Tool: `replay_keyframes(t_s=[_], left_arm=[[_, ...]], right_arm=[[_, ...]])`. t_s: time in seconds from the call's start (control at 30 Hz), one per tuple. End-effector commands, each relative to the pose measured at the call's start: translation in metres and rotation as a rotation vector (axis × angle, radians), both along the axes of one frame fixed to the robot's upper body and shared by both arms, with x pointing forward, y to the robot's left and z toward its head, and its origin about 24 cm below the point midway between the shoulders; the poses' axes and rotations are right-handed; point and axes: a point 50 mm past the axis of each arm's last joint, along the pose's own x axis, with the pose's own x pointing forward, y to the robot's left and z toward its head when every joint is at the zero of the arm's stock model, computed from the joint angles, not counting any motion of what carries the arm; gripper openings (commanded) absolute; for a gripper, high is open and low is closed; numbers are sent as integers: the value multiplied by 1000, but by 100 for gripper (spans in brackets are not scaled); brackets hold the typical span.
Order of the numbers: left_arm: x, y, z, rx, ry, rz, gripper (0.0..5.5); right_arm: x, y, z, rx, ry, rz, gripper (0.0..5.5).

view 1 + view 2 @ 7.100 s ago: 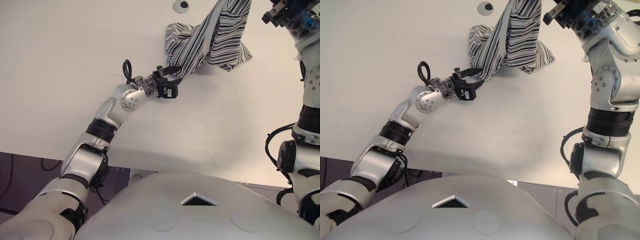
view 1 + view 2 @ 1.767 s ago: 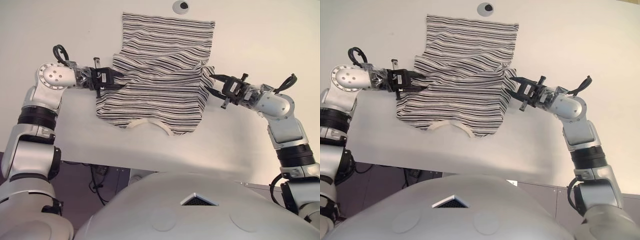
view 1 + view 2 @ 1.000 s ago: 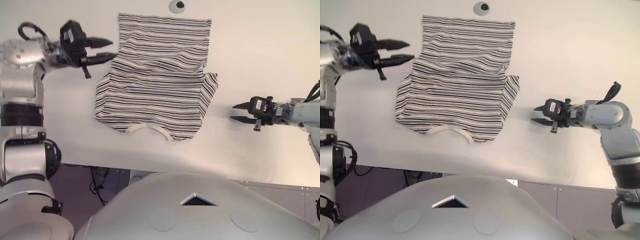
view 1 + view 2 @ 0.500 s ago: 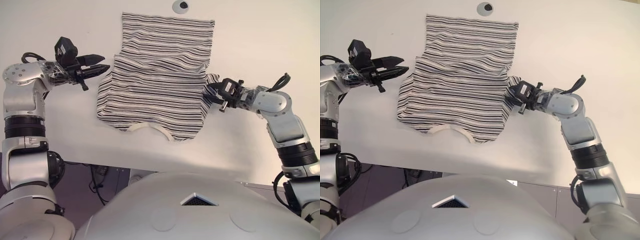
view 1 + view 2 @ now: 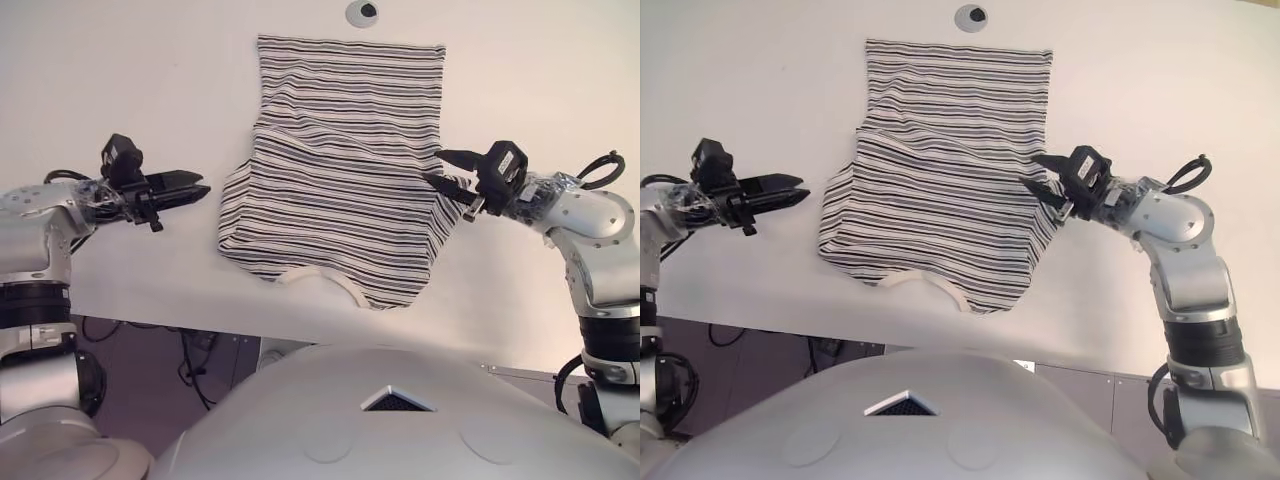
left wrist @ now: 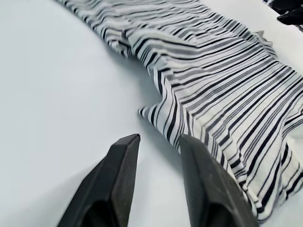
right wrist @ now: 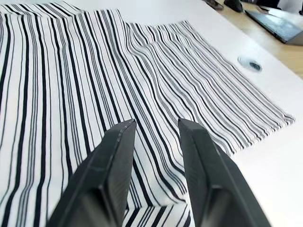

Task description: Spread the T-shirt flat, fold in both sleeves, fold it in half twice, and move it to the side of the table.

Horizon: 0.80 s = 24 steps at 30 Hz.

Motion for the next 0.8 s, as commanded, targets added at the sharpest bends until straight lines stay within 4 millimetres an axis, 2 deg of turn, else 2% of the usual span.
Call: replay_keyframes(t_s=[0.03, 0.23, 0.57, 0.8], left_arm=[[-1, -11, -15, 5, 53, 29, 148], [-1, -19, -32, 14, 74, 43, 148], [-5, -15, -45, 21, 76, 17, 4], [5, -19, -46, -20, 29, 12, 4]], right_arm=[[0, 1, 0, 6, -13, 1, 162], [-2, 2, -2, 3, -2, 10, 162], [1, 1, -5, -5, 0, 10, 166], [4, 1, -8, -3, -4, -4, 166]])
